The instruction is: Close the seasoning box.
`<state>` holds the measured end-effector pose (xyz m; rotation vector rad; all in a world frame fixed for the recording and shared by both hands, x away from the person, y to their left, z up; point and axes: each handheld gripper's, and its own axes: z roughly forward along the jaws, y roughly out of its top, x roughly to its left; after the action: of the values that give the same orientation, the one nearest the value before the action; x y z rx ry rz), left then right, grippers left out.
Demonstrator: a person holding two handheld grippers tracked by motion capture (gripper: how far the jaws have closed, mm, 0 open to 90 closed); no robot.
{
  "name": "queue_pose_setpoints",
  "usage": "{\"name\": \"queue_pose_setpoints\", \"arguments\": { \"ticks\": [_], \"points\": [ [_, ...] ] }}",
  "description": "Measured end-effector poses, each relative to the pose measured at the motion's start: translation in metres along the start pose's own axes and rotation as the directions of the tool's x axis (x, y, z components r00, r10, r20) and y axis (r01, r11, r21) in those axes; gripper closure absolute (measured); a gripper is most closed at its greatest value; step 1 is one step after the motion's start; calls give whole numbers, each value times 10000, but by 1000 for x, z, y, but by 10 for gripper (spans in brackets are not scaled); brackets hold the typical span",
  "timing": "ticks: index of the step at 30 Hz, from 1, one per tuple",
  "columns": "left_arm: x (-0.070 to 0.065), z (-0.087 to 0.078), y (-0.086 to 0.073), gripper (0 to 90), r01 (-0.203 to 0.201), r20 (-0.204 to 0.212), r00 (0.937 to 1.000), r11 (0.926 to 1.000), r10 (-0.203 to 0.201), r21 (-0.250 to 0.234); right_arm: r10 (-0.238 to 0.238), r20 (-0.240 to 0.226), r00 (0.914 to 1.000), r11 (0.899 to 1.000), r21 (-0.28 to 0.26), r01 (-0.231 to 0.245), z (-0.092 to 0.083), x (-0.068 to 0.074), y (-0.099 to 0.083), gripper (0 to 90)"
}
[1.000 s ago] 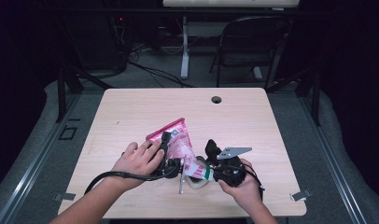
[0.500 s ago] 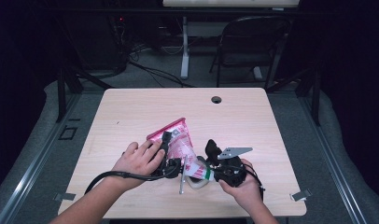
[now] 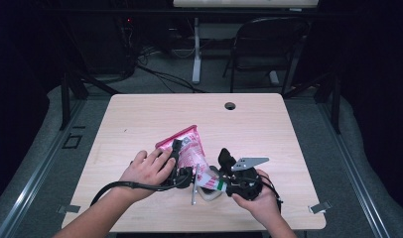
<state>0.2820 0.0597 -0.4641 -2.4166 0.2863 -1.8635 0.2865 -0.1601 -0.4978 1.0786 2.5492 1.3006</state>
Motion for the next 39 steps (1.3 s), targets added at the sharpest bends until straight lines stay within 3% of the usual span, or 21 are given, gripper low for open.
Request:
{"name": "queue_pose_setpoints", "arguments": {
  "ticks": [3, 6, 12, 19, 31, 39],
  "points": [
    [0, 0, 0, 719, -43, 13, 10000, 10000, 43, 10, -179, 150, 9997, 9998, -114, 181, 0, 4, 0, 664],
    [-1, 1, 0, 720, 19, -2, 10000, 10000, -19, 13, -184, 55, 9998, 9995, -267, 185, 0, 5, 1, 668],
    [0, 2, 1, 721, 78, 53, 10000, 10000, -78, 39, -221, -173, 9996, 9988, -432, 213, -2, 6, 2, 726],
    [0, 1, 3, 721, 92, -15, 10000, 9999, -92, -49, -183, -503, 9986, 9985, -516, 157, -1, 5, 2, 875],
    [2, -1, 5, 724, 93, -163, 9998, 9999, -96, -138, -247, -811, 9964, 9996, -174, 233, 2, 4, 2, 900],
    [2, -1, 5, 727, 73, -194, 9998, 9998, -76, -176, -444, -543, 9975, 9990, -7, 444, 3, 6, 3, 900]
  ]
}}
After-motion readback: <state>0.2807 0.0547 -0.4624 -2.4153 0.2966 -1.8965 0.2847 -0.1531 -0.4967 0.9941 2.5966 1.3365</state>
